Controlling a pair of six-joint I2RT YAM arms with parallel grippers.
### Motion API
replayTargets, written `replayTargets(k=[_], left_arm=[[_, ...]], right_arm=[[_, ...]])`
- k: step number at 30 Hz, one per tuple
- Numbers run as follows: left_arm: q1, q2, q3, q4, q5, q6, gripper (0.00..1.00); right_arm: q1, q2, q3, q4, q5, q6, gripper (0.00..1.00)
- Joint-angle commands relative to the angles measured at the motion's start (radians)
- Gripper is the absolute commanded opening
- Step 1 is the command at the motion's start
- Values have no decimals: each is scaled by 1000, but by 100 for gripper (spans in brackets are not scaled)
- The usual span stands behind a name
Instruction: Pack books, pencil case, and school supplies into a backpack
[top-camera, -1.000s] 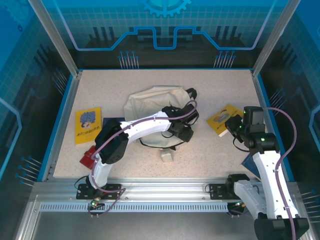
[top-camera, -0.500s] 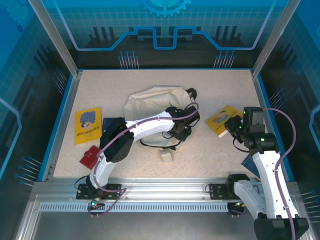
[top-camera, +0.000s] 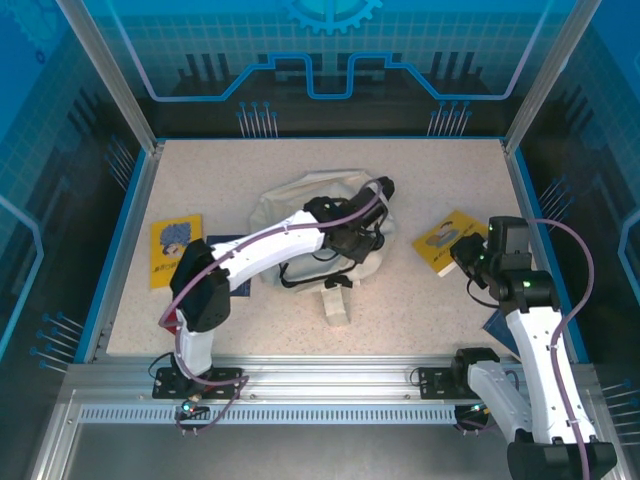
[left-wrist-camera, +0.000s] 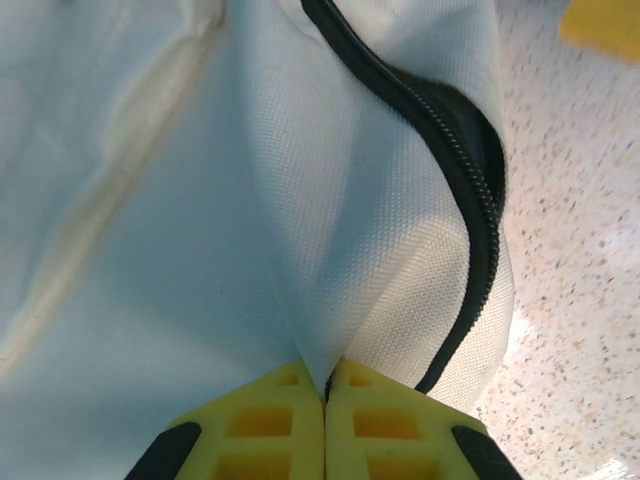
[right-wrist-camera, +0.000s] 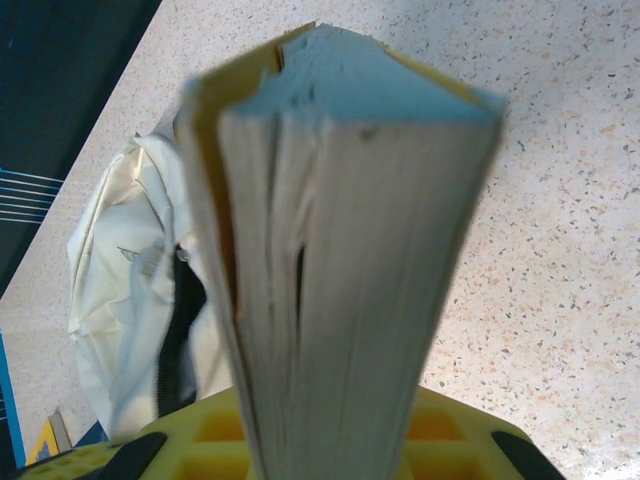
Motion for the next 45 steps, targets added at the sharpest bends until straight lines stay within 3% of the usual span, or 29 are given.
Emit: replayTargets(k=[1, 14, 20, 30, 40, 45], left_arm=[[34, -84, -18, 70, 45, 10, 9], [143, -42, -50, 91, 403, -17, 16], [162, -23, -53, 106, 405, -27, 0], [164, -85, -31, 181, 355, -24, 0], [162, -125, 23, 466, 318, -125, 0], [161, -100, 55, 513, 302, -140, 0]], right_arm=[[-17, -26, 0, 30, -17, -3, 4], [-18, -29, 0, 35, -31, 3, 4], [-18, -29, 0, 39, -43, 0, 3], [-18, -48, 33, 16, -68, -18, 3], [-15, -119, 79, 98, -254, -41, 0], [-15, -155, 37, 147, -323, 3, 0]])
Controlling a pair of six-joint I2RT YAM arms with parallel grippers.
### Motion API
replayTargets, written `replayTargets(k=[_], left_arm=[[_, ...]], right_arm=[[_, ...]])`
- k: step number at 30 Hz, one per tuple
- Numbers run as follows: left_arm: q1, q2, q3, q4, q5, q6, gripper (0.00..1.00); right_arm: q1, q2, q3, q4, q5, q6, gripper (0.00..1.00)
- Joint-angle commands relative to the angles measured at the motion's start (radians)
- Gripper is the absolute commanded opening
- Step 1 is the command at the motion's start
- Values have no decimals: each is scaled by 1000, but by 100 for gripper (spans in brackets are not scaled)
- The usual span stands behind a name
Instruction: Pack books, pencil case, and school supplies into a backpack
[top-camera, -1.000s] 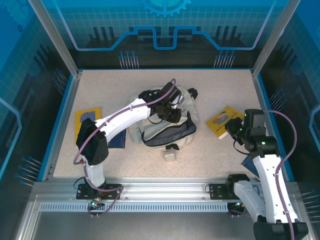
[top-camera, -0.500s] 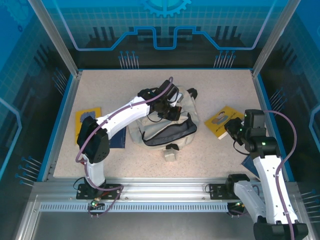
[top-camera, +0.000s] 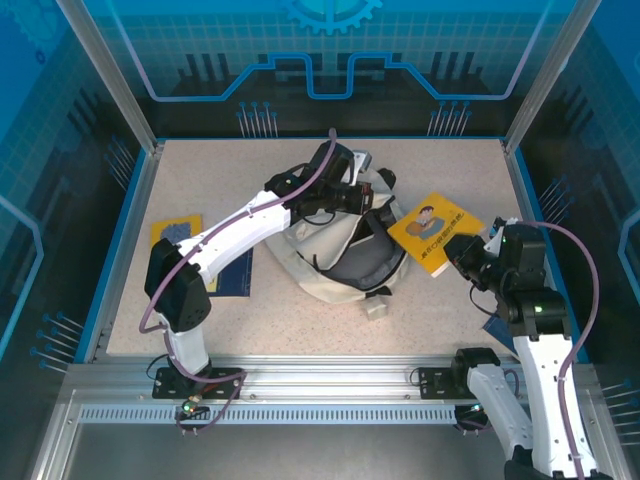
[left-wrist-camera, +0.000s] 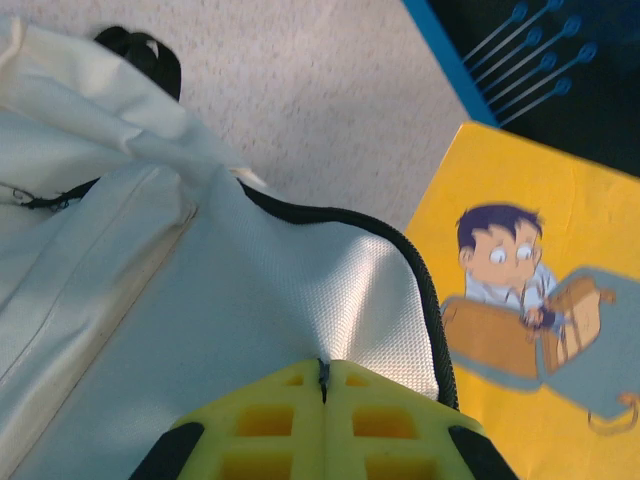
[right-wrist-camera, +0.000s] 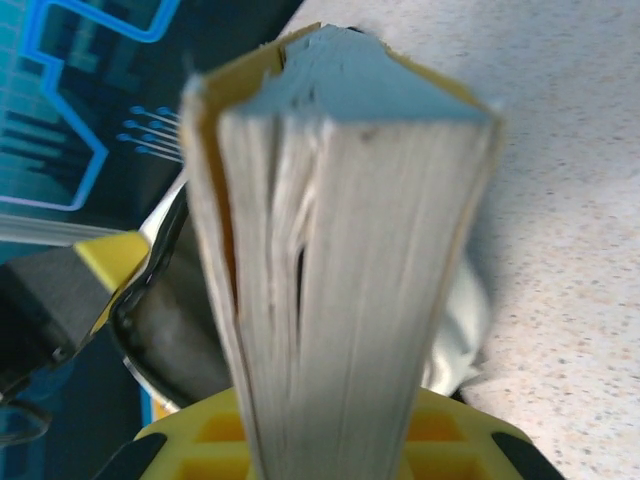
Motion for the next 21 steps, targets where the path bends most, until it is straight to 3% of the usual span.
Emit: replayTargets(k=[1, 7, 21], left_arm=[[0, -12, 56, 126, -10, -34, 0], [0, -13, 61, 125, 5, -36, 0], [1, -19, 54, 112, 16, -42, 0]], right_arm=[[-13, -21, -8, 121, -105, 32, 0], [47, 0, -137, 254, -156, 126, 0], [375, 281, -152, 557, 83, 214, 0]])
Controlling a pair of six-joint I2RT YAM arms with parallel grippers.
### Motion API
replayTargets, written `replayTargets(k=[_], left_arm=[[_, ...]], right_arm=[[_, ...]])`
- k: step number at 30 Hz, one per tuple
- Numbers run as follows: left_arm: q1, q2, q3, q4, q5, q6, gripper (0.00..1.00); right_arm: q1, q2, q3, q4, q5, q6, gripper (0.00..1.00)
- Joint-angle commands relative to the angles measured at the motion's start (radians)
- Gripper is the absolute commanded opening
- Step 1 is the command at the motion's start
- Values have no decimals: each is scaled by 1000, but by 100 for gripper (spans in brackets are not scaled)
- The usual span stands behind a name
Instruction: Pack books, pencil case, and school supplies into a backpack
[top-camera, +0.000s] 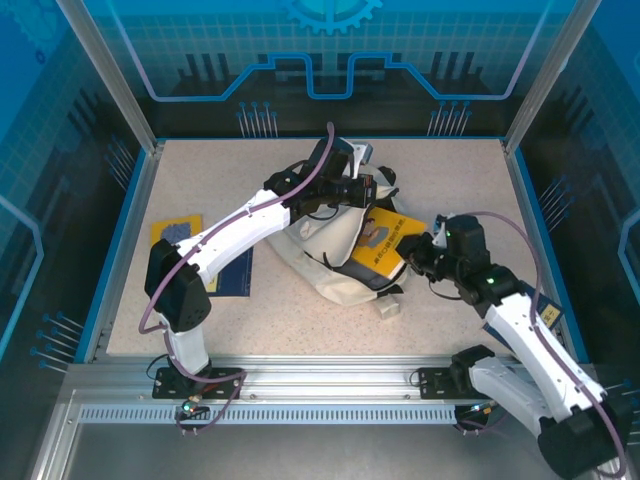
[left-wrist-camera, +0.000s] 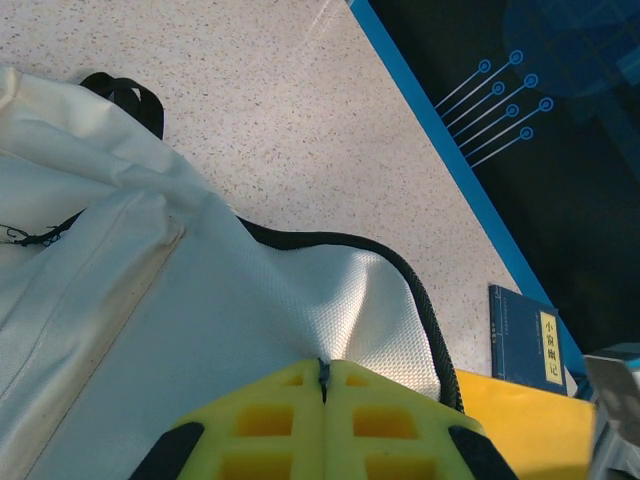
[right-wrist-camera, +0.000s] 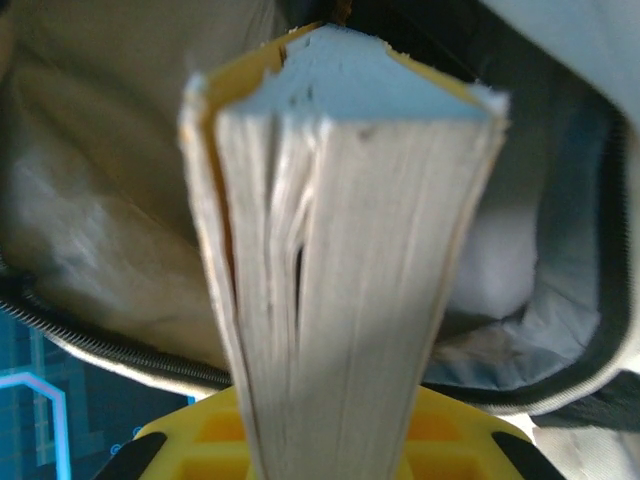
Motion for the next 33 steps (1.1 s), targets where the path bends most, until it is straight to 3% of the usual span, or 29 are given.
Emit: replayTargets(k=[1, 6, 14, 25, 33], left_arm=[[1, -22, 39, 65, 22, -17, 0], [1, -37, 22, 66, 14, -21, 0], [2, -57, -11, 79, 6, -32, 0], [4, -73, -25, 79, 2, -46, 0], [12, -76, -30, 77, 7, -47, 0]], right_arm=[[45, 61, 41, 172, 93, 35, 0], [69, 201, 26, 294, 161, 111, 0], [120, 387, 34, 345, 341, 204, 13], [134, 677, 138, 468, 171, 285, 41], [135, 718, 218, 324, 99, 247, 68]])
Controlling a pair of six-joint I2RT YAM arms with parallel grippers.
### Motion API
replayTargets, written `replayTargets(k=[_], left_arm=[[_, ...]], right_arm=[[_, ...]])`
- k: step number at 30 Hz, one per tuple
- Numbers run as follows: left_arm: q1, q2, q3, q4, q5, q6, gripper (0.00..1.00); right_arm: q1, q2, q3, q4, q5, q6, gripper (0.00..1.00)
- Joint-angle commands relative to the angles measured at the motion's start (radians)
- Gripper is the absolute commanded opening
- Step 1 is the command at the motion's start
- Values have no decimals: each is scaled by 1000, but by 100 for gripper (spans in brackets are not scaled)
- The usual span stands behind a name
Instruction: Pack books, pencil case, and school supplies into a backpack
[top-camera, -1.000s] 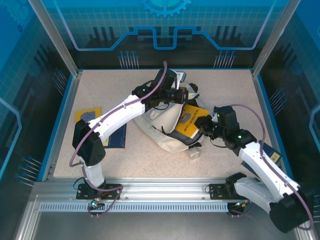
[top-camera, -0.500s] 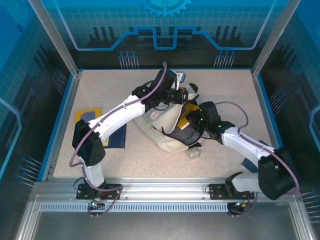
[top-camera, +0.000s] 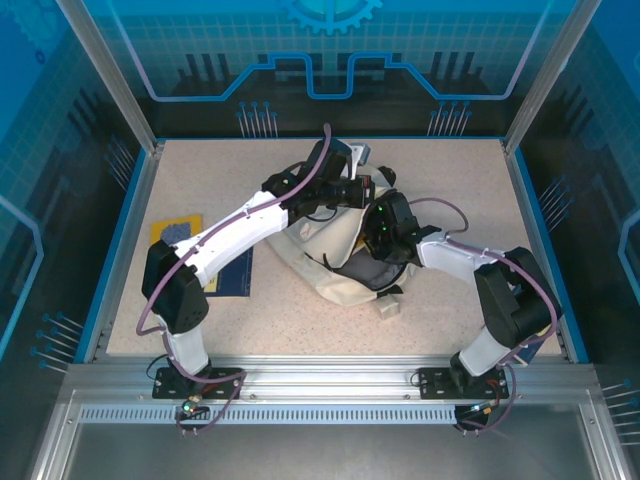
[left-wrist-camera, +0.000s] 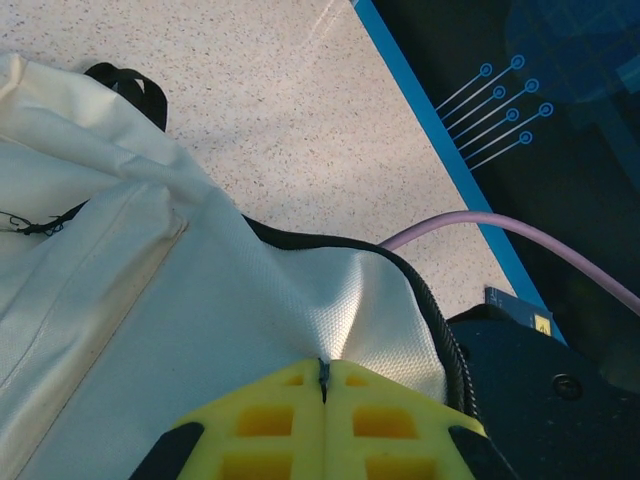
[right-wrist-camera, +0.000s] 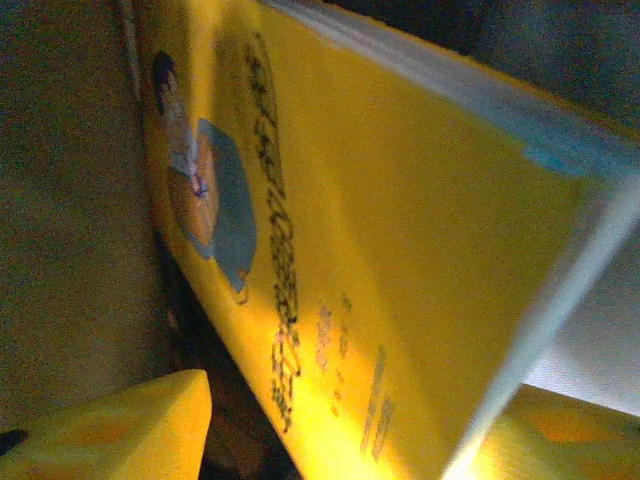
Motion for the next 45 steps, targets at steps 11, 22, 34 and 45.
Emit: replayTargets(k=[11, 22, 34, 45], left_arm=[[19, -61, -10, 70, 15, -20, 0], [26, -63, -19, 67, 18, -19, 0], [41, -62, -52, 73, 36, -22, 0], [81, -98, -165, 69, 68, -107, 60]], right_arm=[[20, 70, 107, -160, -60, -35, 58], [26, 155, 166, -68, -125, -86, 54], [-8, -212, -17, -206, -81, -138, 42], [-117, -632, -73, -694, 242, -256, 31]])
